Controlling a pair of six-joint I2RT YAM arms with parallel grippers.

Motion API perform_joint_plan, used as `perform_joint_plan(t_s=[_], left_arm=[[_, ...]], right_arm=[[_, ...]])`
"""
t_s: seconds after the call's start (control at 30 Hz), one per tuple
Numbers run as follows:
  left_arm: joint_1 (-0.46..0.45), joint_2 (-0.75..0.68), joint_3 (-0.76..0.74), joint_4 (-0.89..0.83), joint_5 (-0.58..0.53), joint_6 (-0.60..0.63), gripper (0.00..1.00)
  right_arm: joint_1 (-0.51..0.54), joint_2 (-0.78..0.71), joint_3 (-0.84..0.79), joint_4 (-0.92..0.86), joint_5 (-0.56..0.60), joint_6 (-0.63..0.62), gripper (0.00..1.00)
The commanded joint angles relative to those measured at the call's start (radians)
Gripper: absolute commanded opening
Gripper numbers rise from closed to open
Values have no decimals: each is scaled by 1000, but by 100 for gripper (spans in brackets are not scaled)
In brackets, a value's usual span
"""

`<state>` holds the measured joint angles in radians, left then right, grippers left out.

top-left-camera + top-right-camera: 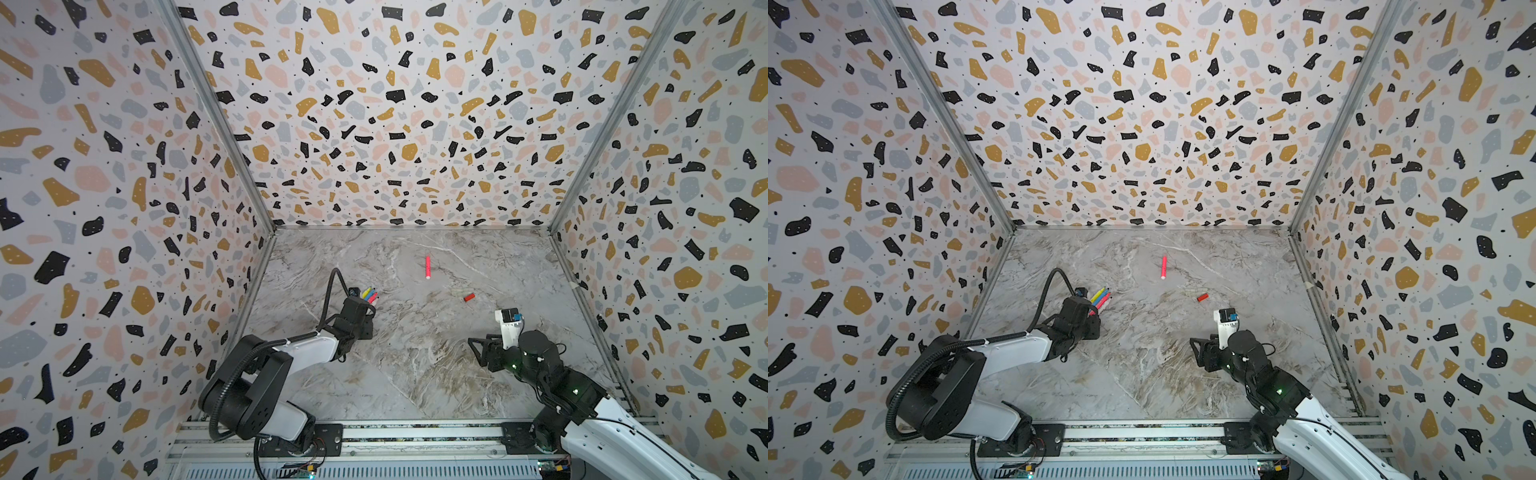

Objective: Insert the pens into the pen caps
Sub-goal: 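Lower the left gripper onto the white marker with the red end, then close the left gripper and lift the white marker upright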

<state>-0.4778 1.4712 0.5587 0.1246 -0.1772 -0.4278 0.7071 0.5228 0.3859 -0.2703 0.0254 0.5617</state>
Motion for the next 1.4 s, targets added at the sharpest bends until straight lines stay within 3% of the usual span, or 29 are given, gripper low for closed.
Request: perform_joint_plan(t_s=[0.0,0.2,0.5,0.73,0.87,1.17,1.27,1.37], left_arm=[[5,19,29,4,6,26,49],[5,50,35,6,14,30,48],[5,63,20,4,57,38,36],[-10,43,5,8,98,41,21],[-51,-27,3,9,121,42,13],[-243,-291,-21,59,201,70,12],[-324,-426,-72,135,241,76,13],[-394,-563,-149,241,242,29,14]], right_arm=[[3,-6,5,-7,-8,10,69],[4,-19,5,-12,-8,12,69],[3,-26,4,-12,-3,28,69],[3,-30,16,-10,-9,39,69],[3,-40,18,-10,-10,51,69],[4,-35,1,31,-43,72,69],[3,-38,-24,110,-126,79,69],[4,-36,-61,263,-281,92,72]])
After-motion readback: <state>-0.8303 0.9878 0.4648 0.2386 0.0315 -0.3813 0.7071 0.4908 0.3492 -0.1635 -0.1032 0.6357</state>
